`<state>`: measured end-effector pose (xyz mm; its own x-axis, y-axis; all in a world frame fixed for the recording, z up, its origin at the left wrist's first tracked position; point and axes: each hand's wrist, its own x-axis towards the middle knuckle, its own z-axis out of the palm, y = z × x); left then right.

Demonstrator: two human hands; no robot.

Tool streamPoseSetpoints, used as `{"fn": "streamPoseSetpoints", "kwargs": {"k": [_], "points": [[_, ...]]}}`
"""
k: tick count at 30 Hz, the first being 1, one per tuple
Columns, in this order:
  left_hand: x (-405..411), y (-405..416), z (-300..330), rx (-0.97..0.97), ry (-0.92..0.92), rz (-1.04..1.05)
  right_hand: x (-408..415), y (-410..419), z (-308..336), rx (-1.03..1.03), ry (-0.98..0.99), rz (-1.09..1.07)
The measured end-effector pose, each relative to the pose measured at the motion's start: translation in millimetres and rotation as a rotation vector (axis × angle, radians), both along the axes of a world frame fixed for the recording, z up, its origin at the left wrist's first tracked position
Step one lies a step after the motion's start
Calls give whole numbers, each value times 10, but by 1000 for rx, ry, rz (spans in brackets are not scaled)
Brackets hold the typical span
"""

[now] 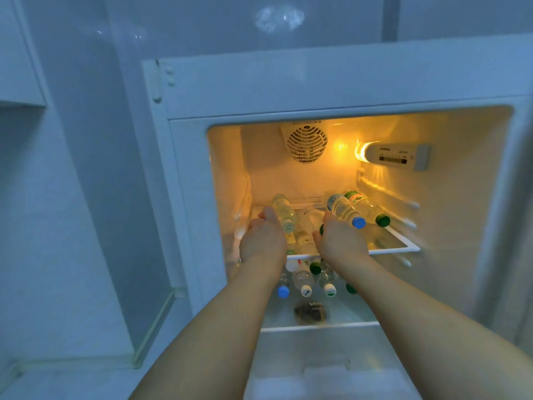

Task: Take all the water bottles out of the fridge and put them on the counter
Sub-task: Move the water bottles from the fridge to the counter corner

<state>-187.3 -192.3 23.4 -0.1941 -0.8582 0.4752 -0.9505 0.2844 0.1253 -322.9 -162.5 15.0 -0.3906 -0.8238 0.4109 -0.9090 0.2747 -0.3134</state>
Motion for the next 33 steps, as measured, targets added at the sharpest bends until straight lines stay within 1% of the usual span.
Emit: {"fn": "streamPoseSetpoints", "kwargs": {"k": [3,7,11,16,22,25,33], "points": [[143,387,272,-24,23,-110,101,362,191,34,-31,-14],[419,860,642,-10,51,-190,230,871,480,83,25,-15],[722,1250,893,11,47,-223,399,1280,716,69,49,-24],[1151,1679,1013,86,96,-220,698,1769,906,65,9,14],[1668,2039,785,208,170,-184,1194,2162,776,172,62,71],[1925,2157,572,267,220,-153,1478,2245,579,220,36,154],[2738,2537,-280,332,263,45,2324,2297,-336,319,20,357]]}}
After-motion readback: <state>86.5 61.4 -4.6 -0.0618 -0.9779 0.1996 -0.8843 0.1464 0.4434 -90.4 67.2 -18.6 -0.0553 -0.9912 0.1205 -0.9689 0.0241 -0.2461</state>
